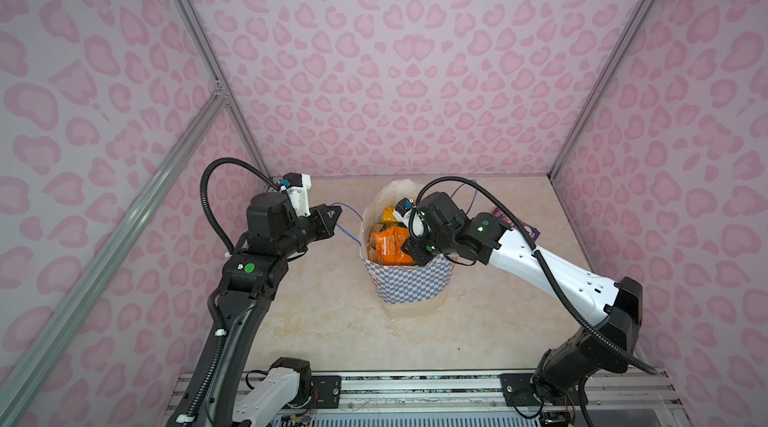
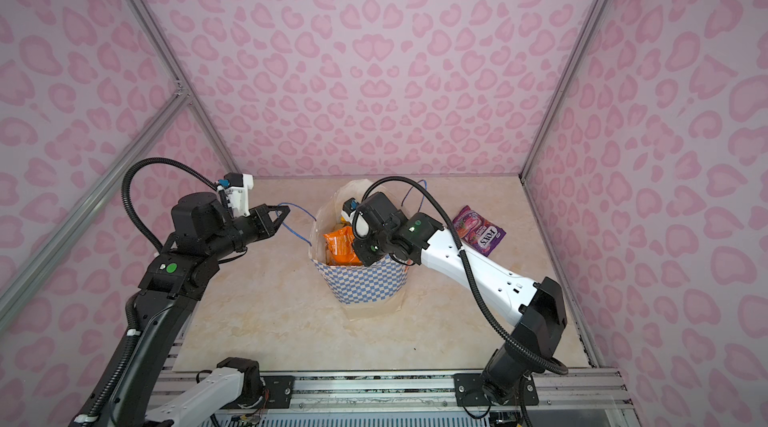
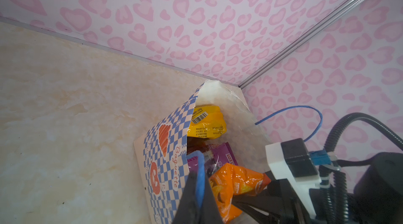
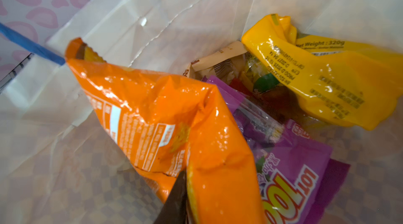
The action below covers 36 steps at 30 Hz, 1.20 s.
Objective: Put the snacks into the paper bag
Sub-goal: 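Lower the orange pack into the bag and open the right gripper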
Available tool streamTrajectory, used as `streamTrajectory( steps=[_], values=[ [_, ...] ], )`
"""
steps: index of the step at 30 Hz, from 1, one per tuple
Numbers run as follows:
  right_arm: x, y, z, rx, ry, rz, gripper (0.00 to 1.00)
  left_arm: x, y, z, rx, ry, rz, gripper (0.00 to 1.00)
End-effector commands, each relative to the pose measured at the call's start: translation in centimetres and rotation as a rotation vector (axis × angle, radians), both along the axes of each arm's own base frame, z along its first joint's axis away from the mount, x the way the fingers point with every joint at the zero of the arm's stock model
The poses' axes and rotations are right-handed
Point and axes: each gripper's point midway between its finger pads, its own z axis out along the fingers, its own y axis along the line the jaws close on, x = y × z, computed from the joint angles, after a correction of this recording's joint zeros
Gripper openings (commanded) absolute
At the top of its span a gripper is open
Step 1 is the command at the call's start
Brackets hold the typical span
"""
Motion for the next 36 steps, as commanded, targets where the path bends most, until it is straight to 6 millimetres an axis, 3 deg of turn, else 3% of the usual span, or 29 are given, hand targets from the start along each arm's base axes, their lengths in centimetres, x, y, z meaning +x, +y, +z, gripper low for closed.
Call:
streamTrajectory(
  steps=[1,7,16,19,22,26,30,36],
  values=[
    [-0.5,-0.8,-1.7,-0.062,0.061,0.008,0.29,0.3,0.1,1.0,-0.004,-0.044,0.006,0.05],
    [0.8,0.4,-0.7,0.007,0.036,0.003,0.43,0.3,0.1,1.0,-0.002,-0.045,0.010,0.06],
    [2.2,0.7,8.5,0.243,-0.164,-0.033,0.55,0.2,0.2,1.3,-0.001,-0.051,0.011,0.07],
    [2.0,1.5,9.4,0.268,-0.157,-0.014,0.45,0.2,0.3,1.2,0.003,-0.049,0.017,0.07],
    [0.4,3.5,9.2,0.290,-0.128,0.053,0.34,0.3,0.3,1.1,0.003,-0.047,0.015,0.07],
    [-0.5,5.2,7.6,0.264,-0.087,0.096,0.28,0.3,0.3,1.1,0.002,-0.047,0.015,0.08],
    [0.9,5.1,5.3,0.212,-0.078,0.064,0.28,0.3,0.3,1.1,0.002,-0.045,0.015,0.08],
    [4.6,4.0,2.6,0.178,-0.029,-0.014,0.27,0.3,0.3,1.0,0.002,-0.045,0.016,0.08]
  ],
)
